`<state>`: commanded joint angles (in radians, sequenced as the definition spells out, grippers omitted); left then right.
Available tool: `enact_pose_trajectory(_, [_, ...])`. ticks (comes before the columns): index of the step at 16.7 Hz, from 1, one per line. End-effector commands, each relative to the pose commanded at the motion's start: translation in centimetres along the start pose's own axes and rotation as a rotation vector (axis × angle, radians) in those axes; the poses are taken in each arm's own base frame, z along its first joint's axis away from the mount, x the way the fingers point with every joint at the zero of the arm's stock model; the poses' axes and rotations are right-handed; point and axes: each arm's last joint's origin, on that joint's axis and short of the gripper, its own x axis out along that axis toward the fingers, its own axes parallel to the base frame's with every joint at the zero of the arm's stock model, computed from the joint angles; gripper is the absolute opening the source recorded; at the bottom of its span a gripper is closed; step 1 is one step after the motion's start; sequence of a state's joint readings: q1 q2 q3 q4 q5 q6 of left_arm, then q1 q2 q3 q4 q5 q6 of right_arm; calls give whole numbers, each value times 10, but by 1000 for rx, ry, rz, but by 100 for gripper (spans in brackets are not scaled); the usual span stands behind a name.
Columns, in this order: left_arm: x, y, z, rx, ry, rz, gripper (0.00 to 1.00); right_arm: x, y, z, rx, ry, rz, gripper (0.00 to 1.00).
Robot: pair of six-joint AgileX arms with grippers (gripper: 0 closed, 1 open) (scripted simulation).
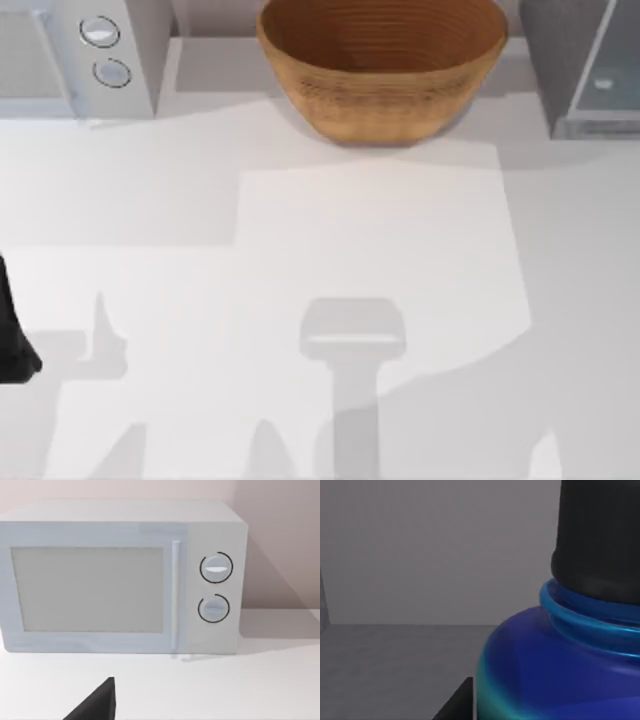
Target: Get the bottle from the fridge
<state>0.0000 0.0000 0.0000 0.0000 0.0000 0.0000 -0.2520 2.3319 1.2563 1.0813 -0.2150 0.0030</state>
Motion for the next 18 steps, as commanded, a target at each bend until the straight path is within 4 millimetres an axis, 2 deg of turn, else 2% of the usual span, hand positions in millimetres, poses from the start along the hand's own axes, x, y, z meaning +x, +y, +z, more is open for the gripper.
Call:
enact_pose_trajectory(5, [0,0,0,0,0,0,100,0,-1,2,1,-2,-3,0])
enact_pose_trajectory(12, [0,0,0,0,0,0,100,0,-2,49,1,0,-3,0])
enact_pose_trajectory(18, [0,0,0,0,0,0,100,-3,-1,49,3,2,3,0])
